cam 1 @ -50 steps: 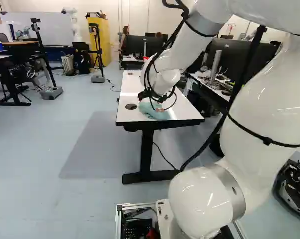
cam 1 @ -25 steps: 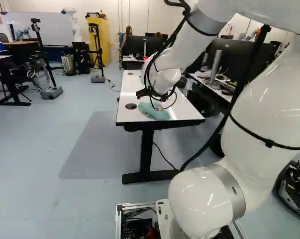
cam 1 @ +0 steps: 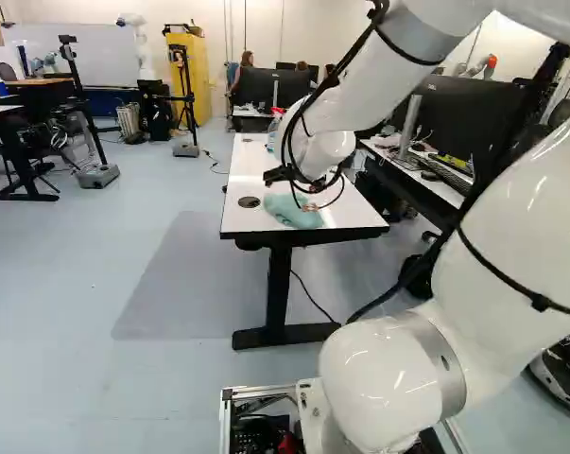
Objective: Clean the table with the green towel
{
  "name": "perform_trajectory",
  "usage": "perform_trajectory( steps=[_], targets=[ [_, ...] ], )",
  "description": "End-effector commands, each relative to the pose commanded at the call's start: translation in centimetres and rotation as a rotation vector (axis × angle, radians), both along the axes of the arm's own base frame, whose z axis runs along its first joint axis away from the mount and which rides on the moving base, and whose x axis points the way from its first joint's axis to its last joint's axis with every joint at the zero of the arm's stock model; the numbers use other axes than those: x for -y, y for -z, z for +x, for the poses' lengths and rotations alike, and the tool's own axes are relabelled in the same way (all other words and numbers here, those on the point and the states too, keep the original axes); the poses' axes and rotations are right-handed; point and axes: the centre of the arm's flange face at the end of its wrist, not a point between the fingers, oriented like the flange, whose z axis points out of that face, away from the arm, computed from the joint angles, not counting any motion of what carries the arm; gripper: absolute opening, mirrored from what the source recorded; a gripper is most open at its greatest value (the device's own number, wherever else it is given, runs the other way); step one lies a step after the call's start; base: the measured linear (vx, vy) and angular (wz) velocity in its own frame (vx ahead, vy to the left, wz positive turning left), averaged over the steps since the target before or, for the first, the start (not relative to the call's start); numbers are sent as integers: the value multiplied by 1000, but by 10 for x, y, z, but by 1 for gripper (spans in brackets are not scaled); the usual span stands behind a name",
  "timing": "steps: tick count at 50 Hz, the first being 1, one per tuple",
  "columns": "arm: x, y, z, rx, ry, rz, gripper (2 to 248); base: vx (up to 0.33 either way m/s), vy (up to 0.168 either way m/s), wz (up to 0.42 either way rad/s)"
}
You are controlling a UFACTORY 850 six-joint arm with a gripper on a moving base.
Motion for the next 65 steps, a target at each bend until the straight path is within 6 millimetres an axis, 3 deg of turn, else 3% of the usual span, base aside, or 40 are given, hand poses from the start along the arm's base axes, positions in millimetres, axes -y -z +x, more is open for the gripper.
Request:
perform_trajectory(
  steps=[33,65],
  targets=[
    [8,5,-10,17,12,-8,247,0,0,0],
    [19,25,-30,94,17,-45,247,0,0,0]
  ],
)
